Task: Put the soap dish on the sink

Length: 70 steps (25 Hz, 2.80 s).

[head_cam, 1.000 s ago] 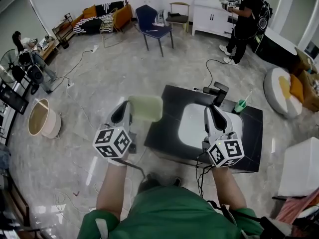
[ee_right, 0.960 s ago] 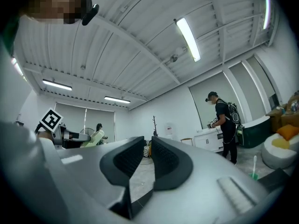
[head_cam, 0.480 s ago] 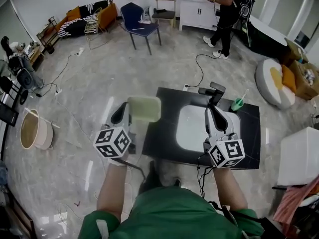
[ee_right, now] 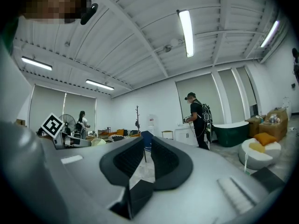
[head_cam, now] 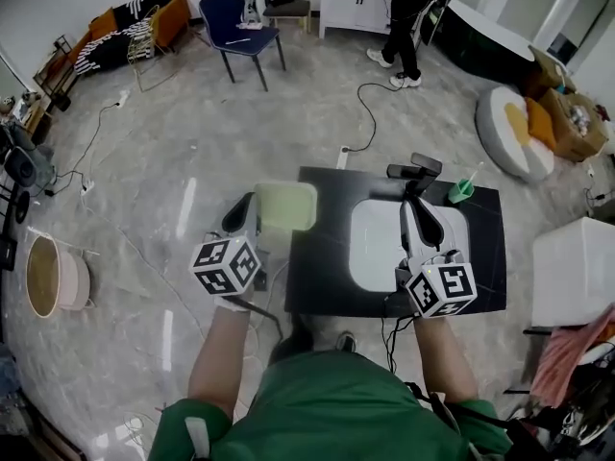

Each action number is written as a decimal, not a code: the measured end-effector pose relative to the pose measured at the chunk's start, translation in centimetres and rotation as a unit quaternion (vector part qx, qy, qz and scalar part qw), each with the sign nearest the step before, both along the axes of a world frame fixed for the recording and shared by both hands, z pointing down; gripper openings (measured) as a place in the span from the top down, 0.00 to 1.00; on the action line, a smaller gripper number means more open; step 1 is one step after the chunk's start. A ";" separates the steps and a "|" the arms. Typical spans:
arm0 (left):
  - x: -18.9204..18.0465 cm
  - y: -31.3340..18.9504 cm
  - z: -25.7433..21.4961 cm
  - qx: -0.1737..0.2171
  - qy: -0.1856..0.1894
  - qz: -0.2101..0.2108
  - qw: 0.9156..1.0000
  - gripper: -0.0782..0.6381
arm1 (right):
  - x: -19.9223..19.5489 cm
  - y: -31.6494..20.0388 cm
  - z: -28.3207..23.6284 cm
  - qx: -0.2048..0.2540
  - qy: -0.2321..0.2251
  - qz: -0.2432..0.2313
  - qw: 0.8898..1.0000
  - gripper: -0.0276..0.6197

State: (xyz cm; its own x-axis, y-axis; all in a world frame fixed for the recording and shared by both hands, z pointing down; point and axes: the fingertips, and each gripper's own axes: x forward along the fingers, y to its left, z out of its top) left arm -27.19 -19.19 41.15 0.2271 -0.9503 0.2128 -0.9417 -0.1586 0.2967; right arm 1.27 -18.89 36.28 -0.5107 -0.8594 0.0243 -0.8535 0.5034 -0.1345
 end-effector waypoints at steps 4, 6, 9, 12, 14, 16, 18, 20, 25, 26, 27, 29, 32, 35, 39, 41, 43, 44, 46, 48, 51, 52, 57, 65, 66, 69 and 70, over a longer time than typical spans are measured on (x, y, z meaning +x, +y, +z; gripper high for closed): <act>-0.2 -2.9 1.9 -0.018 -0.004 0.033 0.999 0.87 | -0.7 -1.1 0.0 0.000 0.003 0.022 1.000 0.88; -0.2 -4.4 3.1 -0.028 -0.005 0.048 0.998 0.87 | -0.7 -1.4 0.2 0.000 0.006 0.036 0.999 0.88; 0.1 -6.6 5.3 -0.044 -0.008 0.069 0.997 0.87 | -0.1 -2.0 1.3 -0.009 0.011 0.062 0.998 0.88; 1.2 -8.3 8.0 -0.068 -0.018 0.088 0.994 0.87 | 1.1 -2.3 3.0 -0.027 0.010 0.084 0.996 0.88; 2.0 -9.0 9.7 -0.083 -0.022 0.096 0.992 0.87 | 1.9 -2.7 4.2 -0.040 0.007 0.094 0.995 0.88; 2.7 -9.8 11.1 -0.095 -0.027 0.098 0.990 0.87 | 2.5 -3.4 5.3 -0.047 0.002 0.096 0.994 0.88; 3.2 -10.6 12.4 -0.104 -0.032 0.095 0.990 0.87 | 3.1 -4.1 6.3 -0.051 -0.002 0.093 0.994 0.88; 3.6 -11.5 13.8 -0.114 -0.034 0.089 0.989 0.87 | 3.8 -4.7 7.2 -0.056 -0.007 0.090 0.994 0.88; 4.6 -13.6 17.1 -0.138 -0.056 0.079 0.986 0.87 | 5.3 -5.8 10.5 -0.082 -0.023 0.088 0.992 0.88; 4.8 -14.0 17.7 -0.142 -0.060 0.078 0.985 0.87 | 5.6 -6.0 11.1 -0.088 -0.026 0.089 0.992 0.88; 5.0 -14.3 18.2 -0.147 -0.062 0.077 0.984 0.87 | 6.0 -6.2 11.7 -0.095 -0.028 0.089 0.991 0.88; 5.6 -14.9 19.5 -0.158 -0.063 0.077 0.982 0.87 | 6.7 -6.5 12.8 -0.105 -0.031 0.090 0.990 0.88; 6.4 -15.7 22.1 -0.183 -0.065 0.080 0.978 0.87 | 7.8 -7.0 14.5 -0.118 -0.031 0.090 0.988 0.88; 7.2 -16.4 24.5 -0.206 -0.062 0.079 0.973 0.87 | 8.9 -7.2 16.3 -0.137 -0.030 0.094 0.986 0.88; 7.7 -17.5 26.6 -0.222 -0.052 0.074 0.971 0.87 | 9.4 -7.4 18.4 -0.154 -0.030 0.093 0.983 0.88; 7.8 -18.1 27.4 -0.226 -0.054 0.071 0.970 0.87 | 9.5 -7.6 19.1 -0.158 -0.028 0.090 0.983 0.88; 7.9 -18.7 28.4 -0.232 -0.062 0.069 0.968 0.87 | 9.6 -7.7 19.7 -0.165 -0.028 0.092 0.982 0.88; 8.0 -19.1 29.0 -0.237 -0.068 0.068 0.967 0.87 | 9.8 -7.8 20.0 -0.170 -0.026 0.094 0.981 0.88; 8.3 -19.7 30.4 -0.249 -0.081 0.069 0.963 0.86 | 10.1 -7.9 20.7 -0.179 -0.023 0.097 0.979 0.88; 8.8 -20.2 31.6 -0.259 -0.088 0.072 0.959 0.86 | 10.5 -8.0 21.3 -0.186 -0.021 0.100 0.977 0.88; 9.4 -21.0 32.8 -0.265 -0.092 0.077 0.957 0.86 | 10.8 -8.1 21.8 -0.191 -0.020 0.103 0.976 0.88; 9.5 -21.2 33.1 -0.266 -0.093 0.077 0.956 0.86 | 10.8 -8.1 22.0 -0.192 -0.020 0.103 0.976 0.88; 9.4 -21.7 34.4 -0.276 -0.093 0.072 0.954 0.86 | 11.0 -8.2 22.3 -0.194 -0.020 0.106 0.975 0.88; 9.4 -21.9 34.2 -0.269 -0.097 0.076 0.955 0.80 | 10.5 -8.4 22.2 -0.191 -0.021 0.104 0.976 0.88; 9.4 -21.9 33.9 -0.265 -0.097 0.077 0.956 0.80 | 10.3 -8.4 22.0 -0.189 -0.021 0.103 0.976 0.88; 8.8 -21.6 32.8 -0.254 -0.099 0.075 0.959 0.80 | 9.8 -8.5 21.5 -0.184 -0.020 0.098 0.978 0.88; 8.6 -21.5 32.3 -0.249 -0.098 0.074 0.961 0.80 | 9.6 -8.5 21.2 -0.181 -0.019 0.096 0.979 0.88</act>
